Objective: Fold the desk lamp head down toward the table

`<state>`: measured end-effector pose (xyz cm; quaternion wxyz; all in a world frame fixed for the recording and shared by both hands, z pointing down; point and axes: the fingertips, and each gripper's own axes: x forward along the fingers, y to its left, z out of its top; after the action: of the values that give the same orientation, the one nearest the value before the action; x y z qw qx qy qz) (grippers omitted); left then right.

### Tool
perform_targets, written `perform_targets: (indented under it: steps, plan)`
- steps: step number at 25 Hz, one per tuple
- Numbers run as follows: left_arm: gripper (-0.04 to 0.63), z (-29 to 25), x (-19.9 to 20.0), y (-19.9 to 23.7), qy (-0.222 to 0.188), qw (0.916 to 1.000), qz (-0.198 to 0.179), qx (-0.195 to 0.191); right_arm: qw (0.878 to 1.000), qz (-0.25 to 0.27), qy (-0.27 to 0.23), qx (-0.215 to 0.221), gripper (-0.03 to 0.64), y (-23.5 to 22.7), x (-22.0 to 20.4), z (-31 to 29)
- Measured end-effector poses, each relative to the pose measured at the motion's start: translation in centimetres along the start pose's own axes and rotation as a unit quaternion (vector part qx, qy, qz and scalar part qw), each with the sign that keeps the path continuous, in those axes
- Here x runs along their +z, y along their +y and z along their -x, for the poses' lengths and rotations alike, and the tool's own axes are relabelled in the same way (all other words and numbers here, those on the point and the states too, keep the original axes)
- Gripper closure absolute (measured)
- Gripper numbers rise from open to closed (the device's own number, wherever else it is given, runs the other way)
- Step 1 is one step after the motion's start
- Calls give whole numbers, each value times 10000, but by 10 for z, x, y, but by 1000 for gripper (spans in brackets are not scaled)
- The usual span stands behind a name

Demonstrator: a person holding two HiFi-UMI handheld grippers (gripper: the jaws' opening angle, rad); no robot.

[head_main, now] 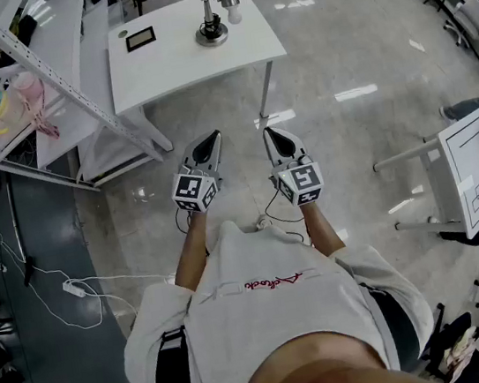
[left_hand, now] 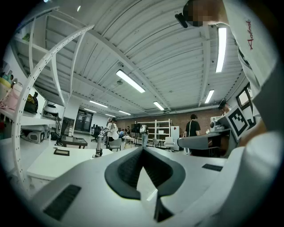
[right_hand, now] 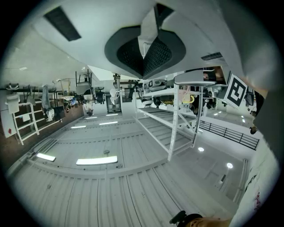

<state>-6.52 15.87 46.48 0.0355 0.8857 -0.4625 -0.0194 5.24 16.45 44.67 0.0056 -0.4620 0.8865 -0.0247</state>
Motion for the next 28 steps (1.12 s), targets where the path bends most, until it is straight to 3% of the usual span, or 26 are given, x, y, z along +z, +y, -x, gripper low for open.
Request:
perform_targets:
  steps: [14,28]
  plan:
    - [569,7,-4,0,25,10000,57,65,10000,6,49,50,609,4,-3,0]
    - [569,-4,-10,-22,82,9998,51,157,9992,-87,53,381,609,-6,-7,9]
